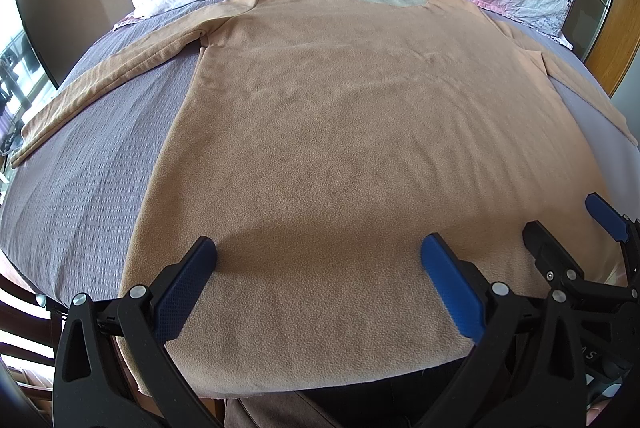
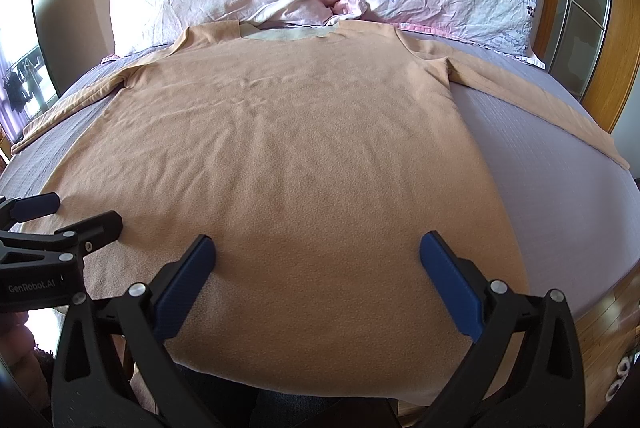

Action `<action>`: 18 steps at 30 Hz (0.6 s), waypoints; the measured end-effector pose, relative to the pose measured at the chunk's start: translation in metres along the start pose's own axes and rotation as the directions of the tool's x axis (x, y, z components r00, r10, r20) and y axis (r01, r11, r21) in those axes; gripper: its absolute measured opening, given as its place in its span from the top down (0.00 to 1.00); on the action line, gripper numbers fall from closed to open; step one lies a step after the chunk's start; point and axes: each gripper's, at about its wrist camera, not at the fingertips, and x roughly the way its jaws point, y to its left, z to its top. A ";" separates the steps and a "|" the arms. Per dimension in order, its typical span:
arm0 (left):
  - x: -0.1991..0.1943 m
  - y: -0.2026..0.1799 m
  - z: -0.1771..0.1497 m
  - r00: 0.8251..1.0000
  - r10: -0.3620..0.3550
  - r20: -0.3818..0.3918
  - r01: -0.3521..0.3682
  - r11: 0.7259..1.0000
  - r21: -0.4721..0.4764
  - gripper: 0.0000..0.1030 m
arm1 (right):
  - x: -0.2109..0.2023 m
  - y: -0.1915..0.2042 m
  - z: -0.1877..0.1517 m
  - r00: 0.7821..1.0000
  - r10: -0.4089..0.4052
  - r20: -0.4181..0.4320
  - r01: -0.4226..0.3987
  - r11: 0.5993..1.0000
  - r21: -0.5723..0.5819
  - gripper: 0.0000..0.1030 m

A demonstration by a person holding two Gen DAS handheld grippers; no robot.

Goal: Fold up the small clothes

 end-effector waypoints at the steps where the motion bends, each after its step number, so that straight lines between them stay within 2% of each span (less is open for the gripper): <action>1: 0.000 0.000 0.000 1.000 0.000 0.000 0.000 1.000 0.000 0.01 | 0.000 0.000 0.000 1.000 0.000 0.000 0.000 1.000 0.000 0.02; 12: 0.000 0.000 0.000 1.000 0.001 0.005 -0.001 1.000 0.002 0.01 | -0.001 -0.001 -0.001 1.000 0.005 0.006 -0.005 1.000 -0.005 0.02; 14: -0.003 0.000 0.000 1.000 0.002 0.015 -0.002 1.000 0.004 0.01 | -0.002 -0.009 0.002 0.998 0.057 0.011 -0.057 0.998 -0.003 0.02; 16: -0.005 0.000 -0.002 1.000 0.001 0.028 -0.001 1.000 0.007 0.01 | -0.011 -0.043 0.011 0.989 0.133 0.057 -0.138 0.987 0.087 0.02; 17: -0.005 -0.001 0.000 0.999 0.000 0.037 -0.001 1.000 0.010 0.01 | -0.017 -0.071 0.019 0.985 0.144 0.095 -0.158 0.974 0.163 0.02; 18: -0.005 -0.001 0.000 0.999 0.000 0.054 -0.001 1.000 0.014 0.01 | -0.023 -0.106 0.028 0.984 0.122 0.133 -0.154 0.953 0.263 0.02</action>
